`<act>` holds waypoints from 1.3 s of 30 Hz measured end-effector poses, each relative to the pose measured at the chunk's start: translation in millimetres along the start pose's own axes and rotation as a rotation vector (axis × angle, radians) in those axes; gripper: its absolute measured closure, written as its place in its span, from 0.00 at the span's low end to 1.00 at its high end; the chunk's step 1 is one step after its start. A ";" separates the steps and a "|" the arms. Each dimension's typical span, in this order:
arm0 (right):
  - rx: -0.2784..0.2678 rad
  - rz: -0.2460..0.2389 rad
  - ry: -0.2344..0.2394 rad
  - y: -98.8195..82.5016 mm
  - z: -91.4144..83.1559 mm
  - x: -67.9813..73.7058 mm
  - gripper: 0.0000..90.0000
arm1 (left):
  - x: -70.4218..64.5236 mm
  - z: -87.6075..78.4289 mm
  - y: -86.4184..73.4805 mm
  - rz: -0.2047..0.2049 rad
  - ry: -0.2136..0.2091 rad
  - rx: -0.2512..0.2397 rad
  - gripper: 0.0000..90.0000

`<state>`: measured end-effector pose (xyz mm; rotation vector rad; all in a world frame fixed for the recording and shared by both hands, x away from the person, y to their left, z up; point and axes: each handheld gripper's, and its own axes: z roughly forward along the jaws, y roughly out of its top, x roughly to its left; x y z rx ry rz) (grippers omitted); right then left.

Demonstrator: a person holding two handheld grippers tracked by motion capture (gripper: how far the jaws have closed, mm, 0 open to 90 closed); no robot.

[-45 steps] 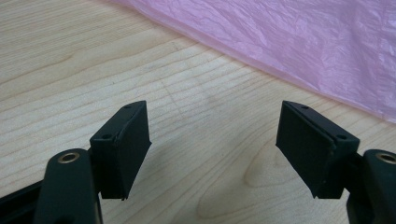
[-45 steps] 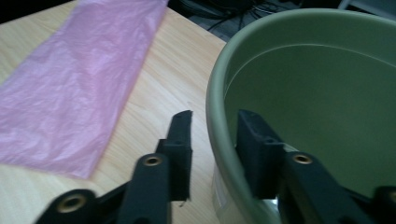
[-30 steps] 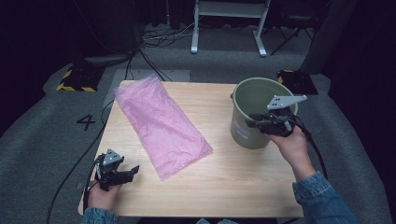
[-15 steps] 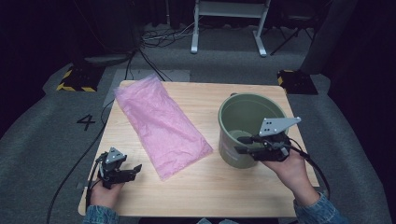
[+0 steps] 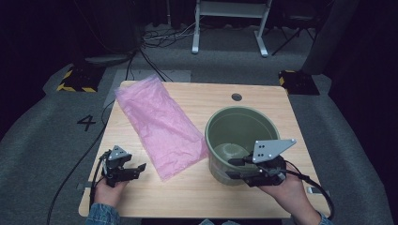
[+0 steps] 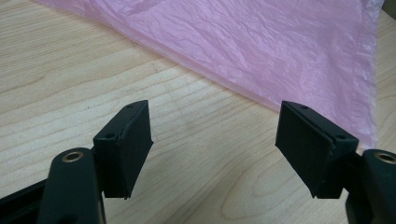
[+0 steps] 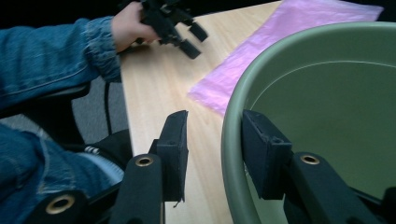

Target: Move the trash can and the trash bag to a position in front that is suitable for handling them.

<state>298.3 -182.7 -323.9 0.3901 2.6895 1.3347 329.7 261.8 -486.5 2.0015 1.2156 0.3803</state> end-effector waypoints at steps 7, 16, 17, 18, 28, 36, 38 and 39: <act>-0.013 -0.043 0.087 2.2 9.0 26.0 0.67 | -2.8 6.5 5.5 0.022 -0.001 0.012 0.30; -0.017 -0.087 0.125 9.9 20.8 44.6 0.63 | -5.7 10.0 8.0 0.051 0.005 0.027 0.30; -0.017 -0.087 0.125 9.9 20.8 44.6 0.63 | -5.8 9.9 7.9 0.046 0.004 0.027 0.30; -0.024 -0.091 0.143 10.5 21.6 47.1 0.62 | -5.7 9.8 7.8 0.046 0.005 0.027 0.30; -0.112 -0.076 0.044 11.4 -10.1 35.4 0.57 | -4.1 9.1 5.5 0.048 0.020 0.035 0.30; -0.152 -0.021 -0.078 -0.6 -43.8 13.9 0.54 | -5.3 11.4 2.3 0.075 0.049 0.074 0.30; -0.158 0.001 -0.111 -5.0 -53.7 7.4 0.54 | -5.0 11.5 0.9 0.070 0.048 0.080 0.30; -0.158 0.010 -0.128 -7.3 -58.0 5.3 0.53 | -4.4 11.5 0.4 0.072 0.049 0.087 0.30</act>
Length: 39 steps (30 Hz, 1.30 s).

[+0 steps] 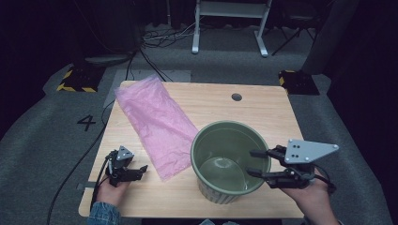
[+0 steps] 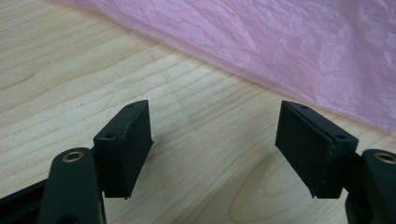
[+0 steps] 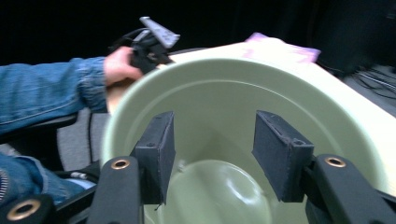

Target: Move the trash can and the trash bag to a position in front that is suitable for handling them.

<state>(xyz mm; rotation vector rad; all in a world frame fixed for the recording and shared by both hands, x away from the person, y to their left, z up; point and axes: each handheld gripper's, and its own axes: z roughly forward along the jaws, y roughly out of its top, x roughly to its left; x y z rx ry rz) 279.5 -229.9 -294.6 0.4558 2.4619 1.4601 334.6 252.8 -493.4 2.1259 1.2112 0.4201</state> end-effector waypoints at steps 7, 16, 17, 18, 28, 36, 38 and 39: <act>-0.010 0.046 -0.083 -13.9 -24.8 -14.2 0.53 | -0.2 0.2 -4.0 0.007 0.012 0.008 0.28; 0.008 0.091 -0.166 -34.2 -35.8 -29.4 0.49 | 3.3 2.6 -9.4 0.018 0.019 -0.025 0.18; 0.012 0.100 -0.178 -37.1 -36.4 -31.2 0.48 | 3.7 2.6 -10.1 0.020 0.017 -0.029 0.18; 0.020 0.104 -0.203 -41.4 -36.3 -33.8 0.48 | 4.2 2.7 -10.6 0.025 0.017 -0.033 0.18; 0.156 0.212 -0.359 -104.6 -18.2 -73.4 0.46 | 6.0 4.0 -12.7 0.024 0.016 -0.058 0.16; 0.229 0.288 -0.397 -142.2 -4.5 -90.7 0.45 | 6.2 4.2 -12.4 0.017 0.017 -0.060 0.17; 0.246 0.307 -0.395 -150.1 0.9 -93.9 0.45 | 6.2 4.1 -12.5 0.013 0.018 -0.061 0.17; 0.257 0.319 -0.394 -154.3 4.1 -95.8 0.45 | 6.2 4.2 -12.5 0.013 0.018 -0.061 0.18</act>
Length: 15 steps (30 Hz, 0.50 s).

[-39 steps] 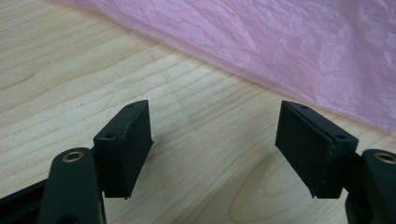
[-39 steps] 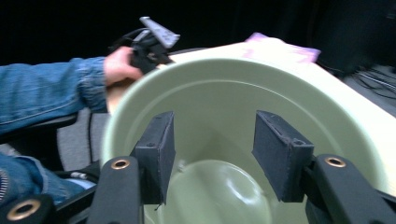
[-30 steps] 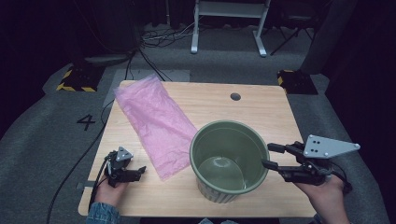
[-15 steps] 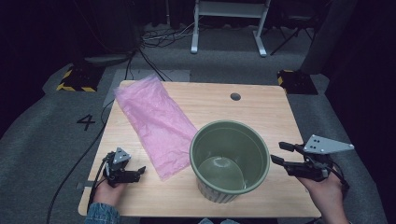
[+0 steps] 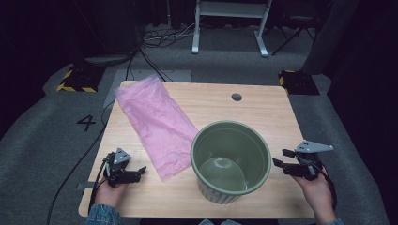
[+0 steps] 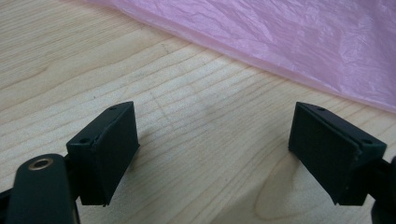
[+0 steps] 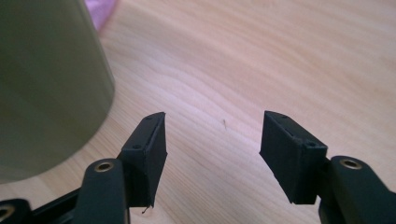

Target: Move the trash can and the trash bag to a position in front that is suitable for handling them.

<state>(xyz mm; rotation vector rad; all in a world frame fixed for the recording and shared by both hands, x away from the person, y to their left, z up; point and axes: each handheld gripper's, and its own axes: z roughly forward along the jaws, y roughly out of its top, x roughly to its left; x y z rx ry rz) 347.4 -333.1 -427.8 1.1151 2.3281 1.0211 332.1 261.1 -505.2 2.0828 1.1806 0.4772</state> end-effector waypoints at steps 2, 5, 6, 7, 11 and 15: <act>0.027 0.015 0.003 -6.2 10.0 -2.7 0.47 | -0.1 0.0 0.0 -0.002 0.000 0.000 0.18; 0.071 0.033 -0.003 -13.1 20.9 -6.3 0.50 | -0.1 -0.1 0.0 0.000 0.004 0.001 0.18; 0.084 0.046 -0.006 -15.4 24.0 -8.4 0.51 | -0.2 -0.2 -0.1 0.000 0.005 0.000 0.18; 0.099 0.064 -0.003 -17.4 26.9 -10.4 0.51 | -0.2 -0.2 -0.1 0.000 0.006 0.001 0.18; 0.094 0.088 -0.001 -25.4 36.6 -15.1 0.52 | -0.4 -0.3 -0.1 -0.001 0.008 0.001 0.18; 0.075 0.080 -0.007 -31.9 44.2 -16.4 0.50 | -0.7 -0.4 -0.2 -0.003 0.011 0.000 0.17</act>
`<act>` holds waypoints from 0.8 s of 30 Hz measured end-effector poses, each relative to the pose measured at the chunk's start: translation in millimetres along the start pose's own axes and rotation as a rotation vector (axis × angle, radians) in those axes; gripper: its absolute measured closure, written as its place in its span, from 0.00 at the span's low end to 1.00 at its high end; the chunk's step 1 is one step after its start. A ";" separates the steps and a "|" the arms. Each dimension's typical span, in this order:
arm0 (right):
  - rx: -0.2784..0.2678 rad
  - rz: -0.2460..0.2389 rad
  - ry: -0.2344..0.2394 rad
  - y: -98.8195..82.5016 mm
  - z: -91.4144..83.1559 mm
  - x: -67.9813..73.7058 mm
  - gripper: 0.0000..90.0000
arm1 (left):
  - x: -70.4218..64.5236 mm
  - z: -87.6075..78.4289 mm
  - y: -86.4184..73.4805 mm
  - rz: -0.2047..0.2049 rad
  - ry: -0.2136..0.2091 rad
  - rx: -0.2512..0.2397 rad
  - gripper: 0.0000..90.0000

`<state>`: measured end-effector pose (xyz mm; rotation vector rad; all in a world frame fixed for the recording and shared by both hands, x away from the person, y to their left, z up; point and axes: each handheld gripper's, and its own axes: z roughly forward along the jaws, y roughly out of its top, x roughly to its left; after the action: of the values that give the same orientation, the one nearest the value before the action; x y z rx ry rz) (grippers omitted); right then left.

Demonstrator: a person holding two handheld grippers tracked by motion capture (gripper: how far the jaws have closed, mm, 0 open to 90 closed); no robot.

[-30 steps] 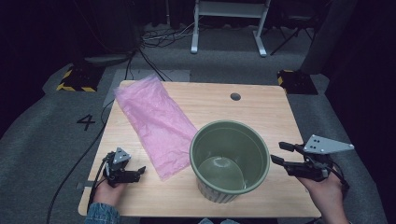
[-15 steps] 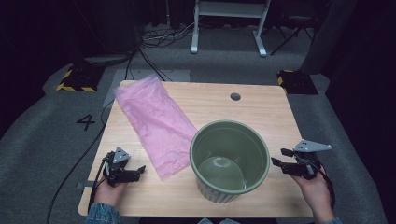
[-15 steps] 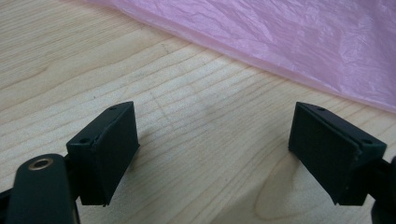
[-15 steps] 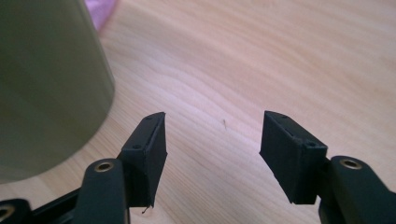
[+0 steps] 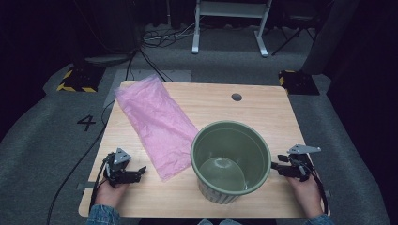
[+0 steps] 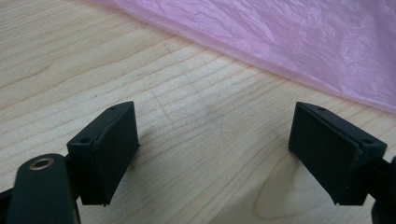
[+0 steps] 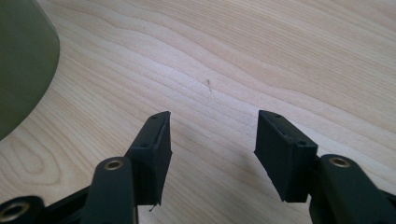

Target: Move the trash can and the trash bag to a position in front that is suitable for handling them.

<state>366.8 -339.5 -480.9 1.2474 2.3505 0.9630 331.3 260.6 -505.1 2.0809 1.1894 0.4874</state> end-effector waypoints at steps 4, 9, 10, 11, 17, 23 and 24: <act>-0.009 -0.005 0.011 -6.7 8.6 0.2 0.47 | -1.3 -0.5 -0.1 -0.021 0.011 -0.001 0.18; -0.102 -0.043 -0.015 -16.8 14.8 3.7 0.38 | 1.3 -2.1 1.4 -0.049 0.019 0.000 0.25; -0.099 -0.042 -0.016 -16.6 14.8 3.5 0.37 | 2.1 -2.3 1.7 -0.057 0.012 0.001 0.25; -0.097 -0.040 -0.021 -16.5 14.9 3.3 0.36 | 2.7 -2.4 1.9 -0.064 0.010 0.000 0.25; -0.094 -0.028 -0.033 -16.4 15.4 3.4 0.33 | 6.5 -3.6 6.4 -0.097 0.001 -0.011 0.26; -0.093 -0.027 -0.035 -16.4 15.3 3.7 0.33 | 8.4 -10.5 22.4 -0.105 0.008 -0.063 0.25; -0.094 -0.027 -0.035 -16.5 15.3 3.7 0.33 | 9.1 -10.5 25.8 -0.102 0.011 -0.066 0.25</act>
<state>363.1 -336.6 -503.2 1.1847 2.2627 1.0220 345.1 263.4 -479.4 1.9541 1.2621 0.4845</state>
